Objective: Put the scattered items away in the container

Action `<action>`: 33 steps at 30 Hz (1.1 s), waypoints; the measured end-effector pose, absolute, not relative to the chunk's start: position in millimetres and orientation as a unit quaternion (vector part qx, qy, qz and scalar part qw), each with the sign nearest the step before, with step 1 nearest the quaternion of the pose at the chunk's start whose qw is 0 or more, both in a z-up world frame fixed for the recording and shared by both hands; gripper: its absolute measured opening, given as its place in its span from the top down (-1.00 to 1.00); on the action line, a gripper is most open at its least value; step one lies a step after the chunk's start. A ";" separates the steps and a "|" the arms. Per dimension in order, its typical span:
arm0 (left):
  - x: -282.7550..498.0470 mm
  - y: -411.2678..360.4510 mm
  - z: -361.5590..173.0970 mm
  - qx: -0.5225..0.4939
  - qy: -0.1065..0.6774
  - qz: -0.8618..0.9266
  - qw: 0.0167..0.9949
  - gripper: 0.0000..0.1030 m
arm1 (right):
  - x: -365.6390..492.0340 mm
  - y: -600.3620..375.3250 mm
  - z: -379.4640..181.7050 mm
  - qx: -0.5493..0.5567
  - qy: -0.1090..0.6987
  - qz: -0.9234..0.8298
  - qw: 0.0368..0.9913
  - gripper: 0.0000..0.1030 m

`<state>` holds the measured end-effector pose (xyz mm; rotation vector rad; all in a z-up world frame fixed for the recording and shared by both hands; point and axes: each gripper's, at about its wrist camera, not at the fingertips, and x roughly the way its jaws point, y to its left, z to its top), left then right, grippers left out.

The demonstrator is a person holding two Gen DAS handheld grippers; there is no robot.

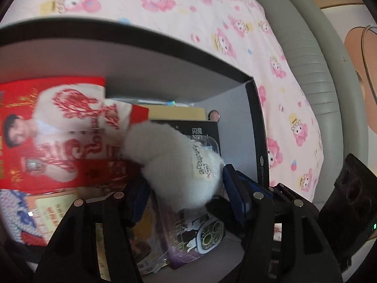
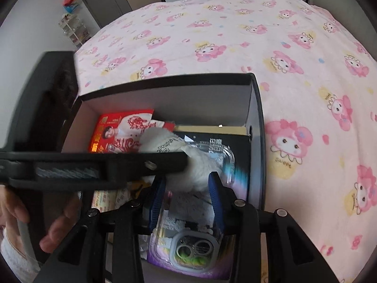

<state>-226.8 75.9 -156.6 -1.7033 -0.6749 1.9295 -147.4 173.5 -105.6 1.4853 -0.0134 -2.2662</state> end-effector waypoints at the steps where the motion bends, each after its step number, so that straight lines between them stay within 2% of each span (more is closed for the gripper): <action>1: -226.7 78.6 -154.8 -0.618 -0.239 0.708 0.243 0.08 | -146.7 172.4 -105.9 0.532 0.000 -0.819 0.214 0.34; 5: -221.5 83.8 -149.6 -0.603 -0.231 0.719 0.257 0.20 | -143.7 171.4 -105.6 0.528 0.005 -0.822 0.214 0.34; 12: -207.1 61.9 -126.2 -0.558 -0.248 0.746 0.266 0.23 | -143.7 180.4 -89.6 0.533 -0.030 -0.813 0.234 0.34; 15: -199.0 56.1 -97.3 -0.533 -0.181 0.794 0.230 0.23 | -143.4 186.1 -75.7 0.510 -0.028 -0.832 0.215 0.35; 18: -190.4 67.2 -73.2 -0.522 -0.086 0.827 0.189 0.23 | -142.3 192.1 -69.5 0.488 -0.025 -0.851 0.193 0.35; 19: -186.5 77.5 -68.0 -0.517 -0.028 0.839 0.165 0.23 | -142.5 194.0 -70.3 0.485 -0.030 -0.853 0.190 0.35; 22: -179.0 102.9 -72.6 -0.515 0.102 0.842 0.126 0.23 | -146.1 198.9 -76.3 0.484 -0.051 -0.853 0.189 0.34; 25: -171.0 124.1 -88.7 -0.527 0.171 0.822 0.132 0.22 | -150.7 206.9 -80.0 0.486 -0.075 -0.850 0.190 0.34; 29: -166.2 146.3 -104.2 -0.530 0.193 0.811 0.152 0.22 | -152.1 213.8 -80.8 0.476 -0.096 -0.855 0.183 0.34; 33: -172.2 148.1 -104.4 -0.527 0.156 0.815 0.182 0.19 | -154.5 216.8 -80.4 0.471 -0.107 -0.855 0.190 0.34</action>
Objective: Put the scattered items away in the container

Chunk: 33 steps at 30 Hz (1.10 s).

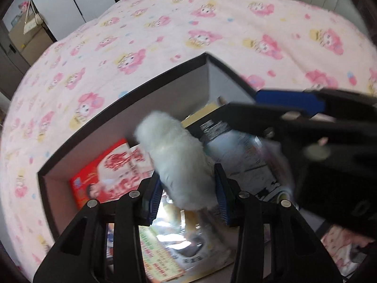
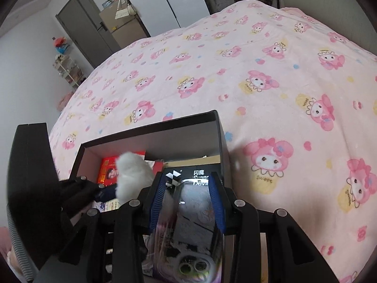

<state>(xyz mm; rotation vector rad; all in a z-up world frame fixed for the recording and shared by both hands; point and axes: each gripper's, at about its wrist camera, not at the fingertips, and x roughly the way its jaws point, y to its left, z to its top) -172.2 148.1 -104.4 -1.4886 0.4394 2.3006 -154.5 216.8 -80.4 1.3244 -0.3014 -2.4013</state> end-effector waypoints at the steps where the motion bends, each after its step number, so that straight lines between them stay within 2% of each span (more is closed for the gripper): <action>1: -172.5 147.8 -103.6 -0.527 0.146 0.814 0.194 0.19 | -155.3 216.7 -81.2 0.471 -0.110 -0.854 0.194 0.34; 7: -168.4 140.2 -98.3 -0.522 0.073 0.810 0.256 0.09 | -162.3 205.0 -87.8 0.477 -0.113 -0.836 0.246 0.34; 11: -164.6 126.1 -97.3 -0.528 0.026 0.812 0.246 0.04 | -162.7 189.2 -103.7 0.511 -0.042 -0.832 0.210 0.37; 15: -162.4 104.9 -99.2 -0.541 -0.015 0.817 0.200 0.04 | -157.8 192.5 -97.9 0.502 -0.036 -0.842 0.192 0.37; 19: -165.7 69.6 -103.1 -0.554 -0.154 0.800 0.169 0.04 | -156.7 213.5 -83.7 0.477 -0.078 -0.857 0.179 0.37; 22: -164.8 60.2 -100.7 -0.536 -0.212 0.801 0.163 0.04 | -159.6 227.3 -75.3 0.462 -0.102 -0.866 0.162 0.40; 26: -169.6 72.9 -109.7 -0.553 -0.241 0.773 0.197 -0.02 | -160.5 236.3 -76.3 0.485 -0.118 -0.851 0.162 0.41; 28: -170.9 83.9 -119.9 -0.576 -0.247 0.745 0.227 -0.19 | -157.2 240.4 -74.0 0.489 -0.124 -0.847 0.169 0.41; 31: -166.9 99.1 -132.2 -0.596 -0.236 0.728 0.241 -0.34 | -153.9 243.8 -66.1 0.480 -0.115 -0.853 0.170 0.41; 33: -167.3 108.5 -141.3 -0.614 -0.216 0.723 0.234 -0.28 | -154.3 241.8 -66.8 0.479 -0.110 -0.854 0.169 0.41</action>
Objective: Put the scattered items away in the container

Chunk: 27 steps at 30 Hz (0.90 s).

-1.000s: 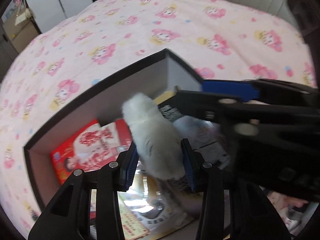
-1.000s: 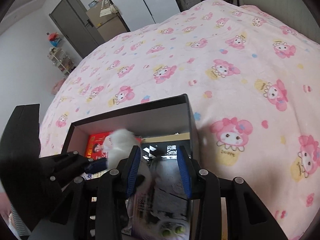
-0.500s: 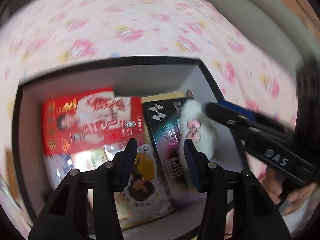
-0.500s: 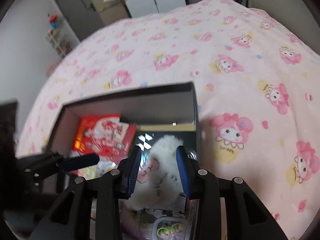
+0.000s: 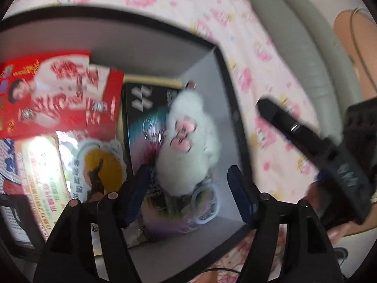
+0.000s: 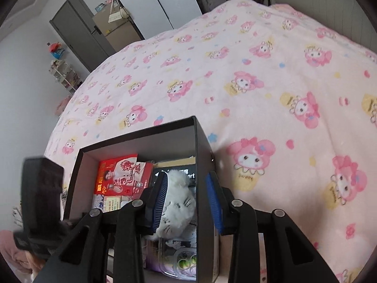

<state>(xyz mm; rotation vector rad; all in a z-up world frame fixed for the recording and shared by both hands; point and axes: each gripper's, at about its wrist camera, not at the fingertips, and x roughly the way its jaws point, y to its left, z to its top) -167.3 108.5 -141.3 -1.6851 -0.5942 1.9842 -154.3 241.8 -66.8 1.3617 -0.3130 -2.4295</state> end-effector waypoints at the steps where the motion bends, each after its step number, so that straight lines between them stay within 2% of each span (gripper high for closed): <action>1: -167.8 113.7 -144.9 -0.621 -0.198 0.724 0.226 -0.01 | -154.7 239.8 -69.2 0.481 -0.110 -0.853 0.172 0.41; 2: -168.2 117.9 -146.5 -0.624 -0.180 0.728 0.219 0.34 | -154.8 238.9 -70.8 0.481 -0.110 -0.852 0.175 0.41; 3: -168.7 120.2 -146.1 -0.624 -0.174 0.729 0.220 0.41 | -154.2 236.5 -71.7 0.480 -0.108 -0.852 0.177 0.41; 4: -170.0 121.8 -142.6 -0.618 -0.166 0.736 0.221 0.57 | -152.8 235.5 -71.4 0.478 -0.106 -0.853 0.179 0.41; 5: -172.3 121.7 -139.6 -0.611 -0.157 0.744 0.220 0.62 | -151.6 234.0 -70.2 0.475 -0.103 -0.855 0.181 0.41; 11: -208.5 102.9 -116.9 -0.582 -0.090 0.798 0.129 0.62 | -150.3 230.1 -68.7 0.467 -0.131 -0.847 0.218 0.41; 13: -212.7 86.7 -116.7 -0.578 -0.107 0.801 0.117 0.58 | -150.9 226.7 -74.2 0.477 -0.112 -0.849 0.197 0.41; 16: -205.8 74.5 -117.0 -0.573 -0.141 0.795 0.140 0.37 | -151.3 222.0 -77.7 0.483 -0.086 -0.854 0.173 0.41; 19: -213.0 68.5 -121.2 -0.573 -0.144 0.796 0.133 0.37 | -158.2 214.5 -69.4 0.482 -0.090 -0.852 0.182 0.40; 22: -223.5 53.1 -125.4 -0.562 -0.179 0.801 0.106 0.37 | -179.1 191.0 -69.4 0.490 -0.049 -0.853 0.172 0.40; 24: -231.0 47.4 -129.1 -0.554 -0.204 0.801 0.096 0.37 | -196.6 175.6 -83.3 0.506 -0.021 -0.847 0.163 0.40; 27: -246.0 48.1 -138.6 -0.550 -0.216 0.801 0.095 0.37 | -213.2 172.2 -105.9 0.526 -0.026 -0.836 0.155 0.45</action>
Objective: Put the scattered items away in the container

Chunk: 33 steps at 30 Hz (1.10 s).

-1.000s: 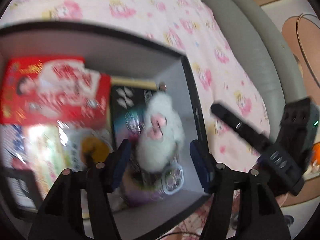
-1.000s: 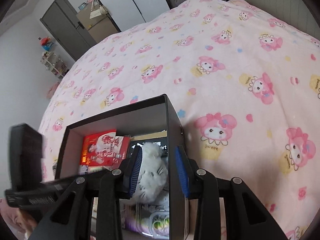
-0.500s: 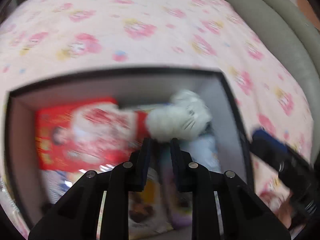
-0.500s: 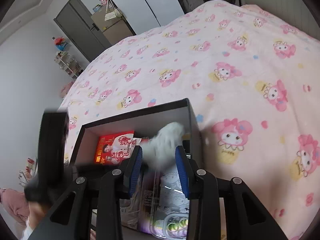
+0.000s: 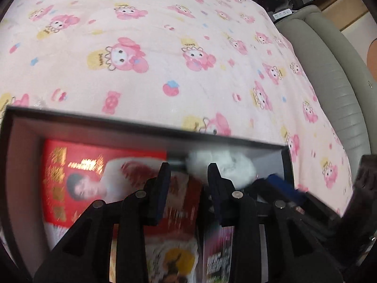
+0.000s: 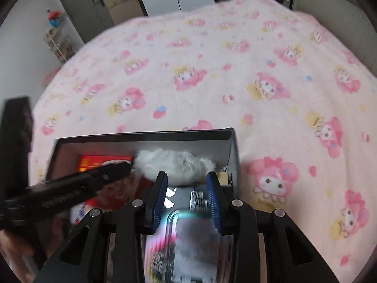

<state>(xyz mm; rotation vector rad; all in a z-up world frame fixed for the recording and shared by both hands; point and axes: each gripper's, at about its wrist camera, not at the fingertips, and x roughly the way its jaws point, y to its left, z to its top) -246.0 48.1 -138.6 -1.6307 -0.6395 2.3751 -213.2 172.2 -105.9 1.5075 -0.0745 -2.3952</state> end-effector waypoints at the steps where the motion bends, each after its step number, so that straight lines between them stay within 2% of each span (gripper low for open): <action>1: -251.0 52.3 -142.5 -0.553 -0.213 0.800 0.099 0.37 | -213.5 172.2 -107.3 0.522 -0.024 -0.839 0.153 0.45; 7: -259.8 80.3 -154.8 -0.572 -0.200 0.786 0.124 0.41 | -207.8 171.6 -107.9 0.511 -0.002 -0.845 0.156 0.51; 14: -258.0 89.8 -155.8 -0.584 -0.204 0.771 0.155 0.45 | -192.7 195.1 -92.7 0.499 -0.060 -0.850 0.157 0.48; 17: -254.9 88.0 -152.7 -0.583 -0.210 0.769 0.156 0.43 | -190.4 199.7 -82.1 0.476 -0.052 -0.867 0.139 0.48; 18: -252.1 85.6 -149.3 -0.579 -0.214 0.772 0.154 0.39 | -191.1 200.5 -81.5 0.476 -0.055 -0.866 0.141 0.48; 20: -244.2 82.1 -138.3 -0.563 -0.221 0.781 0.155 0.17 | -189.4 202.5 -80.8 0.478 -0.067 -0.864 0.143 0.48; 22: -230.4 79.6 -121.8 -0.541 -0.220 0.796 0.158 0.07 | -184.8 203.3 -76.8 0.470 -0.064 -0.869 0.143 0.42; 29: -167.3 77.7 -66.7 -0.489 -0.192 0.833 0.171 -0.17 | -146.5 225.2 -45.0 0.430 -0.112 -0.887 0.125 0.09; 33: -130.1 82.6 -43.1 -0.475 -0.150 0.847 0.185 -0.20 | -112.0 232.5 -34.1 0.422 -0.139 -0.887 0.129 0.08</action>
